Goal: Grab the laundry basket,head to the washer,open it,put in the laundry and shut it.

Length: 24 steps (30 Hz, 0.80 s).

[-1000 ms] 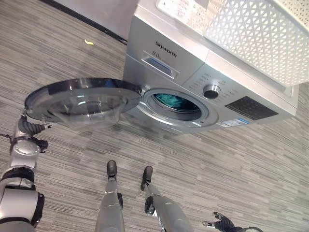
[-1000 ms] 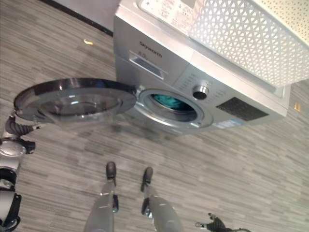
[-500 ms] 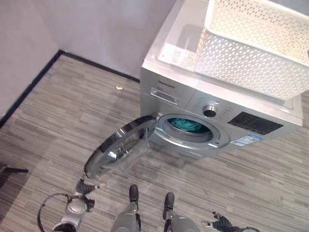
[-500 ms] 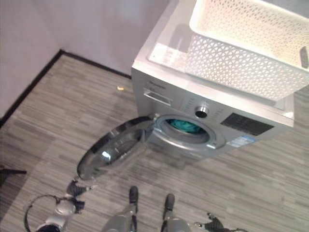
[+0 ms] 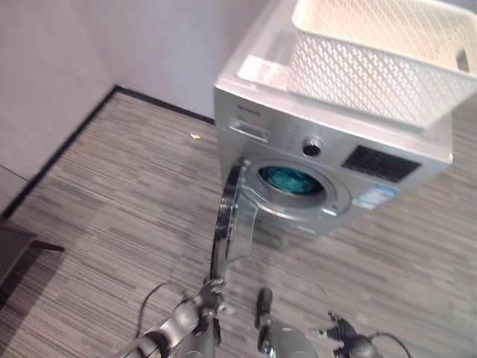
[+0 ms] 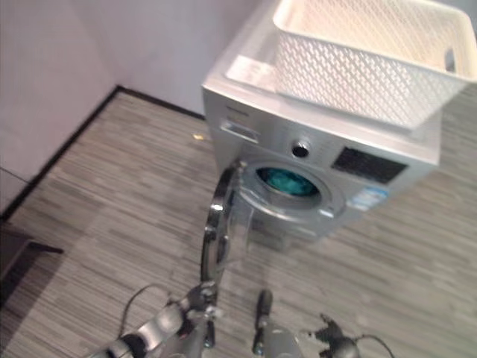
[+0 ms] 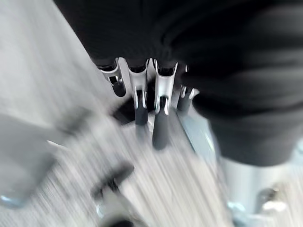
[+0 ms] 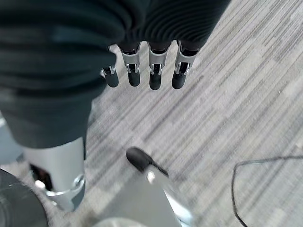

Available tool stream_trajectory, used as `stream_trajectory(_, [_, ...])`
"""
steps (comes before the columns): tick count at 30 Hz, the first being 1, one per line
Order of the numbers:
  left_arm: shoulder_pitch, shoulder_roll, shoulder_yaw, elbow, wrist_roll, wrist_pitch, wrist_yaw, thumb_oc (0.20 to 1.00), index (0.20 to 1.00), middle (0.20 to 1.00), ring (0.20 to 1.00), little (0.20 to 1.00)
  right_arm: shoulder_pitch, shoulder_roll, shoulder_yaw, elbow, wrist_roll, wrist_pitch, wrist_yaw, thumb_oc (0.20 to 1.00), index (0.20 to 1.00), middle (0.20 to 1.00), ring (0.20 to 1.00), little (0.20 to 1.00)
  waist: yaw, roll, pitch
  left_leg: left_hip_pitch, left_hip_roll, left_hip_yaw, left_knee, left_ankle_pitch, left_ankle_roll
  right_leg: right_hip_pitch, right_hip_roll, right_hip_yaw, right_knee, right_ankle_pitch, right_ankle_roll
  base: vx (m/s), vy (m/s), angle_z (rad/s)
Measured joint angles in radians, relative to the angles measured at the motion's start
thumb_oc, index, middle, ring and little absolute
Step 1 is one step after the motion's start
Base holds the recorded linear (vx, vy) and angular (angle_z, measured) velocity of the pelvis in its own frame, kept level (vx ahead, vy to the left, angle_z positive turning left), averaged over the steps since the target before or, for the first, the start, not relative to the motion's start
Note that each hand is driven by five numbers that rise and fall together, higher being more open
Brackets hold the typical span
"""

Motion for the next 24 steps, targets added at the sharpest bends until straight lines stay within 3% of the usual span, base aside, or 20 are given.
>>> stream_trajectory(1, [-0.089, -0.041, -0.052, -0.039, -0.016, 0.003, 0.003, 1.000, 1.000, 1.000, 1.000, 1.000, -0.040, 0.012, 0.000, -0.002, 0.025, 0.004, -0.014, 1.000, 1.000, 1.000, 1.000, 1.000, -0.013, 0.003, 0.033, -0.009, 0.017, 0.033, -0.012, 0.040, 0.002, -0.059, 0.013, 0.002, 0.131, -0.016, -0.041, -0.05, 0.008, -1.16])
stream_trajectory(2, [-0.178, -0.078, -0.113, -0.135, -0.040, -0.004, 0.005, 1.000, 1.000, 1.000, 1.000, 1.000, -0.038, 0.033, 0.005, -0.009, 0.037, 0.005, -0.017, 1.000, 1.000, 1.000, 1.000, 1.000, -0.019, -0.013, 0.053, -0.009, 0.014, 0.060, -0.016, 0.043, -0.003, -0.078, 0.017, 0.003, 0.212, -0.054, -0.058, 0.01, 0.026, -0.49])
stream_trajectory(3, [-0.244, -0.130, -0.133, -0.203, -0.050, -0.032, 0.002, 1.000, 1.000, 1.000, 1.000, 1.000, -0.022, 0.047, 0.020, -0.020, 0.045, 0.002, -0.015, 1.000, 1.000, 1.000, 1.000, 1.000, -0.032, -0.046, 0.050, -0.001, -0.010, 0.075, -0.021, 0.051, -0.006, -0.047, 0.008, 0.028, 0.187, -0.058, -0.075, 0.02, 0.040, -0.55])
stream_trajectory(7, [-0.393, -0.153, -0.151, -0.514, -0.124, -0.112, -0.024, 1.000, 1.000, 1.000, 1.000, 1.000, 0.004, 0.037, 0.084, -0.114, 0.060, -0.007, -0.015, 1.000, 1.000, 1.000, 1.000, 1.000, -0.130, -0.030, 0.057, 0.046, 0.002, 0.078, -0.027, 0.057, 0.015, 0.004, 0.053, 0.103, 0.081, -0.010, -0.041, 0.03, 0.041, -0.81])
stream_trajectory(9, [-0.405, -0.153, -0.176, -0.576, -0.132, -0.152, -0.066, 1.000, 1.000, 1.000, 1.000, 1.000, 0.064, -0.007, 0.090, -0.141, 0.059, -0.002, -0.010, 1.000, 1.000, 1.000, 1.000, 1.000, -0.147, -0.024, 0.056, 0.078, 0.006, 0.073, -0.035, 0.054, 0.015, 0.042, 0.065, 0.157, 0.039, 0.025, -0.057, 0.04, 0.025, -0.86])
stream_trajectory(14, [-0.330, -0.141, -0.146, -0.338, -0.122, -0.121, -0.096, 1.000, 1.000, 1.000, 1.000, 1.000, 0.159, -0.076, 0.072, -0.093, 0.001, 0.013, 0.006, 1.000, 1.000, 1.000, 1.000, 1.000, -0.151, 0.017, 0.042, 0.135, 0.004, 0.074, -0.058, 0.057, 0.011, 0.113, 0.063, 0.156, -0.010, 0.037, -0.067, 0.08, 0.042, -0.02])
stream_trajectory(17, [-0.202, -0.079, -0.037, -0.226, -0.075, -0.132, -0.098, 1.000, 1.000, 1.000, 1.000, 1.000, 0.173, -0.065, 0.003, -0.045, -0.036, 0.015, 0.013, 1.000, 1.000, 1.000, 1.000, 1.000, -0.126, 0.044, 0.030, 0.175, 0.002, 0.071, -0.084, 0.058, 0.009, 0.155, 0.062, 0.139, -0.037, 0.037, -0.064, 0.05, 0.020, 0.18])
stream_trajectory(19, [-0.126, -0.008, 0.001, -0.160, -0.060, -0.096, -0.095, 1.000, 1.000, 1.000, 1.000, 1.000, 0.182, -0.060, -0.006, -0.023, -0.040, 0.019, 0.015, 1.000, 1.000, 1.000, 1.000, 1.000, -0.119, 0.063, 0.011, 0.184, 0.000, 0.066, -0.080, 0.057, 0.008, 0.181, 0.058, 0.122, -0.050, 0.029, -0.055, 0.05, 0.032, 0.24])
stream_trajectory(22, [0.025, 0.092, 0.249, 0.014, -0.033, -0.071, -0.087, 1.000, 1.000, 1.000, 1.000, 1.000, 0.179, -0.052, -0.069, -0.007, -0.038, 0.028, 0.031, 1.000, 1.000, 1.000, 1.000, 1.000, -0.084, 0.107, -0.016, 0.202, 0.002, 0.048, -0.093, 0.049, -0.004, 0.206, 0.059, 0.108, -0.070, 0.033, -0.051, 0.02, 0.058, 0.17])
stream_trajectory(24, [0.050, 0.175, 0.266, 0.123, 0.057, -0.041, -0.090, 1.000, 1.000, 1.000, 1.000, 1.000, 0.173, -0.054, -0.087, -0.002, -0.037, 0.028, 0.041, 1.000, 1.000, 1.000, 1.000, 1.000, -0.059, 0.121, -0.034, 0.203, 0.000, 0.046, -0.094, 0.049, -0.004, 0.217, 0.055, 0.101, -0.085, 0.038, -0.050, 0.03, 0.069, 0.13])
